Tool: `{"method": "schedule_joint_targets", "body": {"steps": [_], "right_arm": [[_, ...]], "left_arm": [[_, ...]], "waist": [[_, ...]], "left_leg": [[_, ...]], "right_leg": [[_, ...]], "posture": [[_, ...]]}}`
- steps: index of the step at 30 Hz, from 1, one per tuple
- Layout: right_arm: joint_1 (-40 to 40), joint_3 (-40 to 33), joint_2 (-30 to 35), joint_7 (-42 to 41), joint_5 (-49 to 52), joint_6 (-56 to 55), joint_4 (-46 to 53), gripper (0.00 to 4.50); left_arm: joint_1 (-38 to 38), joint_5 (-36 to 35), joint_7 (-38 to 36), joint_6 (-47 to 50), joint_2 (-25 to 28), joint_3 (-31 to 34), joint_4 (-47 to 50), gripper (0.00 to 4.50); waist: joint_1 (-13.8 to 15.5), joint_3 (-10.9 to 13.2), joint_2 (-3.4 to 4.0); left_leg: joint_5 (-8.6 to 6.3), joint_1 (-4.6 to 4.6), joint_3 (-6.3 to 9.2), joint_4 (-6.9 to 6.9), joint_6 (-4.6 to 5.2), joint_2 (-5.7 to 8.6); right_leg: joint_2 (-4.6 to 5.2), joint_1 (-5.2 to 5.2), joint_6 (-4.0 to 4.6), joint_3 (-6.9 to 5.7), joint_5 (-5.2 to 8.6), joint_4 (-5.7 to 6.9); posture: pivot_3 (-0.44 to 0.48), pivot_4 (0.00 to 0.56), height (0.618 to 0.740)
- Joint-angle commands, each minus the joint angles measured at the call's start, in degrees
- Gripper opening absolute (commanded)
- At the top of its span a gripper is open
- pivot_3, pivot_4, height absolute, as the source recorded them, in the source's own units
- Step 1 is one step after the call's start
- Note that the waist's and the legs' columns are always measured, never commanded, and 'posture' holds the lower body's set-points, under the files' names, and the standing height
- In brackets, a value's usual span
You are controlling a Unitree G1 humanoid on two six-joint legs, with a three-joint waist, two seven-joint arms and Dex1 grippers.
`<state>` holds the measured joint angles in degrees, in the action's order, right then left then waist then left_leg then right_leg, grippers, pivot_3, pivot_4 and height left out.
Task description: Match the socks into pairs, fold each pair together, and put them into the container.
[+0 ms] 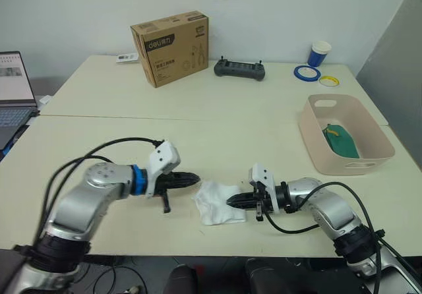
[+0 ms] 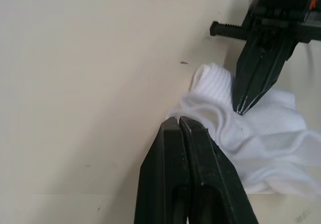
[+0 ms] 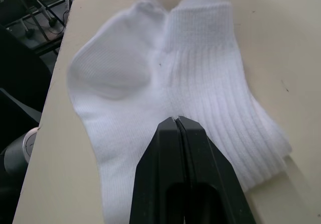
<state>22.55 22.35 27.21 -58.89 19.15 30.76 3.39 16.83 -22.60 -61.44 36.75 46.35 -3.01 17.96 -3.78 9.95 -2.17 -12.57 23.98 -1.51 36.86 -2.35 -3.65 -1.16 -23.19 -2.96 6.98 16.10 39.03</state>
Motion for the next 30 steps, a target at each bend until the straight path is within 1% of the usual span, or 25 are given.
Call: {"method": "schedule_joint_targets", "body": {"steps": [1,4,7,9,10,11,14,16,17,19,21,25,30], "right_arm": [[0.6,-2.6,0.3,-0.4,1.7,1.4,2.7,0.05],[0.5,-5.1,0.1,0.0,4.9,5.7,5.5,0.05],[1.0,-10.2,-0.4,2.8,10.0,12.6,8.2,0.05],[0.8,-12.7,1.1,3.1,12.2,16.5,8.8,0.05],[0.7,-13.9,1.7,3.6,13.2,18.5,8.9,0.42],[0.7,-14.7,2.0,4.1,14.0,20.0,9.0,0.63],[0.7,-14.3,5.8,5.6,14.7,27.4,11.0,1.63],[0.6,-14.5,6.7,7.1,15.3,30.3,11.9,2.33],[0.5,-15.2,6.2,8.1,16.5,32.3,12.3,2.68],[0.3,-14.6,5.1,10.6,16.1,34.7,12.1,3.38],[0.6,-13.7,4.4,11.5,16.5,37.3,11.4,4.12],[1.3,-14.8,1.9,13.5,18.9,42.2,10.4,4.12],[4.5,-19.3,-7.3,17.6,23.0,50.7,6.1,4.12]], "left_arm": [[1.7,-2.8,-1.6,-0.4,0.4,1.2,2.3,0.0],[2.1,-4.9,-0.7,0.7,-1.9,0.2,3.9,0.0],[-0.2,-3.8,-0.4,-0.9,-4.4,-4.8,6.5,0.0],[-1.1,-1.5,0.6,-2.1,-5.5,-7.7,5.7,0.0],[-1.4,-0.3,0.8,-2.8,-5.7,-8.8,5.2,0.0],[-1.7,0.4,0.9,-3.3,-5.7,-9.6,4.8,0.0],[-3.6,6.0,1.6,-7.9,-3.7,-11.8,1.2,0.0],[-4.1,8.1,2.5,-10.0,-3.6,-12.2,-0.5,0.0],[-4.3,10.3,3.6,-12.8,-3.9,-12.5,-2.5,0.0],[-5.4,10.7,3.3,-14.0,-4.0,-12.6,-4.1,0.0],[-6.3,10.7,2.5,-14.2,-3.5,-13.0,-4.2,0.0],[-7.3,10.4,2.3,-14.3,-3.1,-12.8,-3.6,0.0],[-8.1,10.4,3.1,-13.5,-3.2,-12.1,-3.0,0.0]], "waist": [[0.1,0.0,0.0],[0.5,0.0,0.0],[0.5,0.0,0.0],[0.5,0.0,0.0],[0.5,0.0,0.0],[0.5,0.0,0.0],[0.5,0.0,0.01],[0.3,0.0,0.01],[0.3,0.0,0.01],[0.3,0.0,0.0],[0.3,0.0,0.0],[0.3,0.0,0.0],[-0.2,-0.1,-0.02]], "left_leg": [[0.0,0.01,-0.02,0.01,0.0,0.01],[0.0,0.05,-0.01,0.03,0.0,0.01],[0.0,0.08,0.01,0.03,0.0,0.01],[0.0,0.09,0.01,0.03,0.0,0.01],[0.0,0.08,0.0,0.03,0.0,0.02],[0.0,0.08,0.02,0.02,0.0,0.01],[0.0,0.07,0.04,0.02,0.0,0.0],[0.0,0.05,0.02,0.01,0.0,0.0],[0.0,0.05,0.01,0.0,0.0,0.0],[0.0,0.05,0.01,0.01,0.0,0.0],[0.0,0.06,0.0,0.01,0.0,0.0],[0.0,0.04,-0.03,0.01,0.0,0.01],[0.0,-0.03,0.01,-0.04,0.0,-0.03]], "right_leg": [[0.03,0.0,0.0,-0.01,0.0,-0.01],[0.04,-0.01,0.0,-0.03,0.0,-0.02],[0.04,0.0,0.0,-0.03,0.0,-0.03],[0.04,0.0,-0.01,-0.03,0.0,-0.03],[0.04,-0.01,-0.01,-0.02,0.0,-0.02],[0.03,-0.01,0.0,-0.03,0.0,-0.02],[0.01,-0.02,0.01,-0.03,0.0,0.0],[0.01,-0.03,0.08,0.0,0.04,0.0],[0.01,-0.03,0.19,0.01,0.1,0.0],[0.02,-0.03,0.26,0.01,0.14,0.0],[0.02,-0.03,0.25,0.02,0.14,0.0],[0.05,-0.01,0.25,0.03,0.14,-0.02],[-0.01,0.01,0.22,0.01,0.12,0.04]], "posture": [[0.0,0.15,0.74],[0.0,0.15,0.74],[0.0,0.15,0.74],[0.0,0.15,0.74],[0.0,0.15,0.74],[0.0,0.15,0.74],[0.0,0.15,0.74],[0.0,0.15,0.74],[0.0,0.15,0.74],[0.0,0.15,0.74],[0.0,0.15,0.74],[0.0,0.15,0.74],[0.0,0.15,0.74]]}}
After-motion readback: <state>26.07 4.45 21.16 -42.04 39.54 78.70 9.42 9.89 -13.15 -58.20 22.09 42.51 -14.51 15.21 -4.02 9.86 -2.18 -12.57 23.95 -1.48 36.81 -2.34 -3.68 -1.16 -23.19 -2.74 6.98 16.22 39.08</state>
